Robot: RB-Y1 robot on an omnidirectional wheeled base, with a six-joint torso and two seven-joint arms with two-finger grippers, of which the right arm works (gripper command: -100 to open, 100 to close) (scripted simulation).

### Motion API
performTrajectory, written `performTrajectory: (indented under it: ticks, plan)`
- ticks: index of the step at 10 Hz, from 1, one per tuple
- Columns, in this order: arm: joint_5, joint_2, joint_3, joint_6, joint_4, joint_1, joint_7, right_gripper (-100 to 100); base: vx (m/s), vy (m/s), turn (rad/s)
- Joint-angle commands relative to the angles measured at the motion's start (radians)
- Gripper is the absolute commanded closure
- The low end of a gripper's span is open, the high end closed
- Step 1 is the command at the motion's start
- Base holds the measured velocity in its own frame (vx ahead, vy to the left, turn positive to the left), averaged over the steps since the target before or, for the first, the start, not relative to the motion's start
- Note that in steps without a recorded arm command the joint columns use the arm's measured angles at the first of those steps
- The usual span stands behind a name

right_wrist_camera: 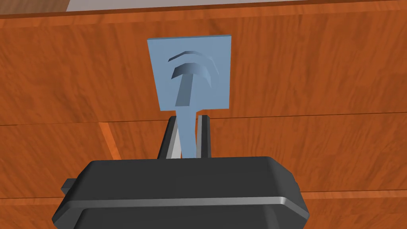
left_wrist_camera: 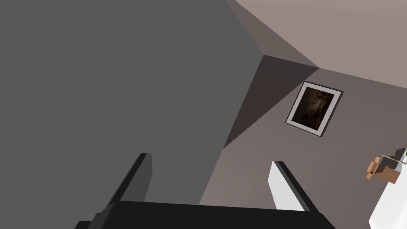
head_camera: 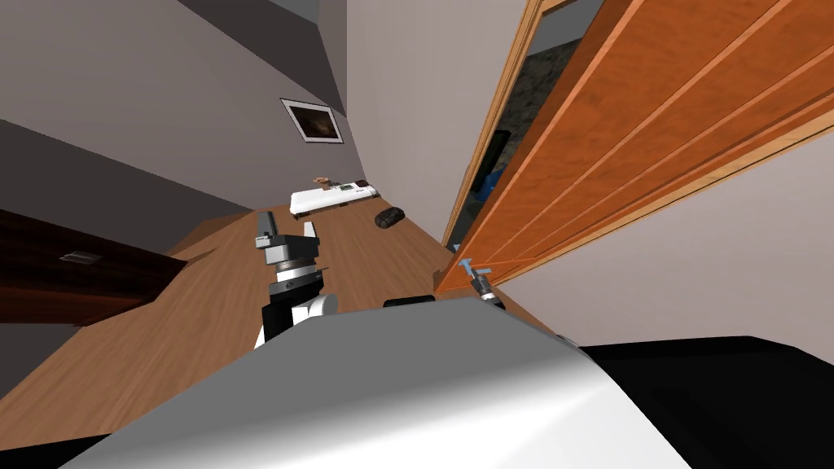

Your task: Pull the door open

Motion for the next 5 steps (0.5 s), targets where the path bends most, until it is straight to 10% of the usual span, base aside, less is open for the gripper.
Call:
performTrajectory:
  ticks: [1, 5]
  plan:
    - [-0.001, 0.009, 0.006, 0.004, 0.029, -0.024, 0.005, 100, -0.172, -0.037, 0.057]
    - [-0.013, 0.029, 0.017, 0.05, 0.057, -0.097, 0.024, 100, -0.186, -0.064, 0.105]
